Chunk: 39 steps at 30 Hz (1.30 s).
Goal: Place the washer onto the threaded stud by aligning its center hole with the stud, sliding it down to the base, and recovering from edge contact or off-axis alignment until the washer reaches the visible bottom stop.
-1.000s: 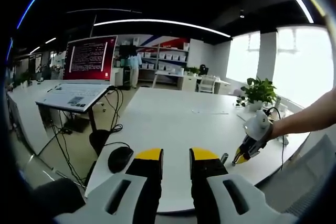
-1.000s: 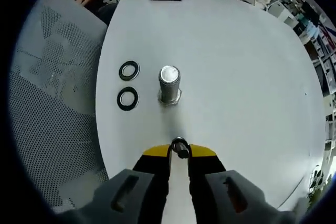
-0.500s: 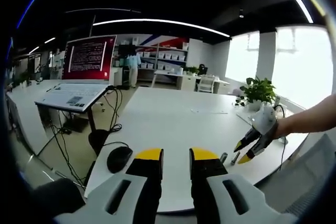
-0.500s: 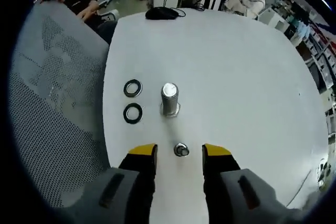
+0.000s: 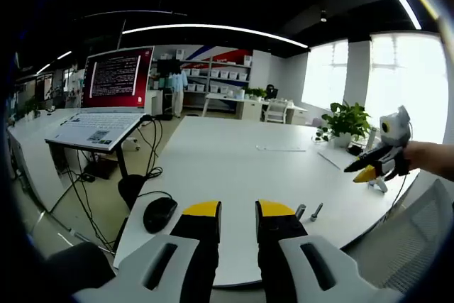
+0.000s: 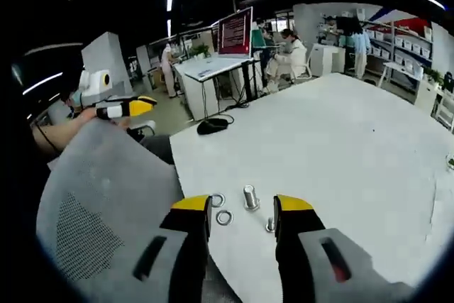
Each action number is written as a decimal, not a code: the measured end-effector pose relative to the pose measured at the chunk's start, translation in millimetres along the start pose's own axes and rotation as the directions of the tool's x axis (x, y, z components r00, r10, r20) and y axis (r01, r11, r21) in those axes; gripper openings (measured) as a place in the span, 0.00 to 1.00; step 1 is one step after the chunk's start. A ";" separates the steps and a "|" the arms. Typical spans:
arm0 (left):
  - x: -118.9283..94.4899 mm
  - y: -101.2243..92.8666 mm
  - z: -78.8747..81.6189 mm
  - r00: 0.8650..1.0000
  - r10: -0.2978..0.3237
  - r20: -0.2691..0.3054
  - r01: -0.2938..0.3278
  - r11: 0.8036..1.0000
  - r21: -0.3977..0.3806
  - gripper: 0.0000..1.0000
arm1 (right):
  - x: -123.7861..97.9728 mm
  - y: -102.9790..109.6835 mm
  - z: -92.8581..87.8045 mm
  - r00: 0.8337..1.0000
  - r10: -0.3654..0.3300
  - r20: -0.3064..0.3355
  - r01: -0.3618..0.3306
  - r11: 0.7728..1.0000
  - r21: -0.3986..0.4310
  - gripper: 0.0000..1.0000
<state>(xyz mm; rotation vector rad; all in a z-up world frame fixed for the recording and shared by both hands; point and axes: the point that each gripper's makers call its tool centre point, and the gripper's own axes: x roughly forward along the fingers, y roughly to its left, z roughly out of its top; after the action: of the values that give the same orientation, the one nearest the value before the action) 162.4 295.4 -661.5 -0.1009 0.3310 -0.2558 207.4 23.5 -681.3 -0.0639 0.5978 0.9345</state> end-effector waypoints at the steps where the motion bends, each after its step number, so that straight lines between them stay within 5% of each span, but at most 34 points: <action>1: 0.0 0.0 -0.2 1.000 0.000 -0.002 0.000 1.000 0.000 0.17 | -6.0 -1.4 2.7 0.999 -0.017 0.027 0.016 0.999 0.033 0.37; 4: -0.6 -0.3 0.4 1.000 0.000 0.003 0.000 1.000 -0.004 0.16 | -27.1 -10.8 9.7 0.990 -0.099 0.102 0.087 0.990 0.110 0.37; 7: -0.6 1.0 1.3 1.000 0.002 0.011 -0.002 1.000 -0.010 0.16 | -45.7 -18.6 4.0 0.980 -0.178 0.092 0.170 0.981 0.093 0.35; 12: -0.8 0.8 2.6 1.000 0.005 0.017 -0.005 1.000 -0.011 0.16 | -58.4 -7.4 -5.7 0.977 -0.203 0.067 0.197 0.977 0.083 0.34; 22: -1.4 -0.5 3.5 1.000 0.004 0.020 -0.004 1.000 -0.002 0.14 | -50.5 24.6 -32.0 0.987 -0.160 -0.026 0.160 0.987 -0.008 0.25; 30: -1.3 -0.8 3.4 1.000 0.001 0.019 -0.001 1.000 -0.005 0.14 | -61.6 33.4 -48.5 0.973 -0.217 -0.075 0.213 0.976 -0.049 0.26; 33: -1.2 -0.5 1.8 1.000 0.004 0.008 -0.004 1.000 -0.001 0.14 | -69.2 27.8 -45.5 0.961 -0.267 -0.065 0.263 0.962 -0.073 0.26; 39: -0.7 -1.0 0.9 1.000 0.007 0.002 -0.007 1.000 -0.001 0.15 | -73.3 36.4 -50.1 0.965 -0.254 -0.058 0.253 0.967 -0.025 0.26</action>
<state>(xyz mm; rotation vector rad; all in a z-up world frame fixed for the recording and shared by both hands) 161.7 294.6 -660.3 -0.1012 0.3291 -0.2483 123.8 -23.6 -678.7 -0.1811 0.6213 0.6906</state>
